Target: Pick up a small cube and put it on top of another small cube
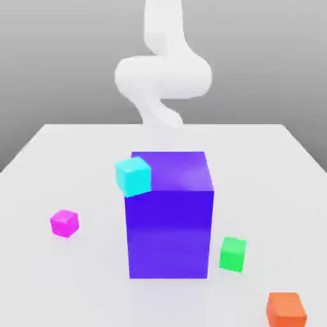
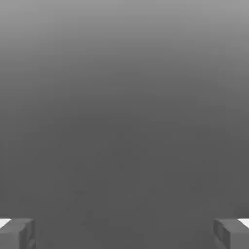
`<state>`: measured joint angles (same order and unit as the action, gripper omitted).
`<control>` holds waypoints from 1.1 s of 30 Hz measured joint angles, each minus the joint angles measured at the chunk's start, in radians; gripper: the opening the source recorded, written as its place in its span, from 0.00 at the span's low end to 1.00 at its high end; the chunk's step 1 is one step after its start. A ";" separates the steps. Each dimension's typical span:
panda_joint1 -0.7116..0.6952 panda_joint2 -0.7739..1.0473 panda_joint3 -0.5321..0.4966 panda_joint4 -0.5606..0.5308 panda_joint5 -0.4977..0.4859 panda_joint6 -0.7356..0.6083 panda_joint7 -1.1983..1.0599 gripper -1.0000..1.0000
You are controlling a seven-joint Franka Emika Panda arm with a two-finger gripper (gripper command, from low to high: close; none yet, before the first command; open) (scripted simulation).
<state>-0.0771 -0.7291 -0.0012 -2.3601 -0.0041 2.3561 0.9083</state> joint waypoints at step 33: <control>-0.732 0.975 -0.009 -0.521 0.101 0.771 0.944 0.00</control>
<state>-0.8096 0.2460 -0.0101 -2.8813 0.0972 3.1275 1.8524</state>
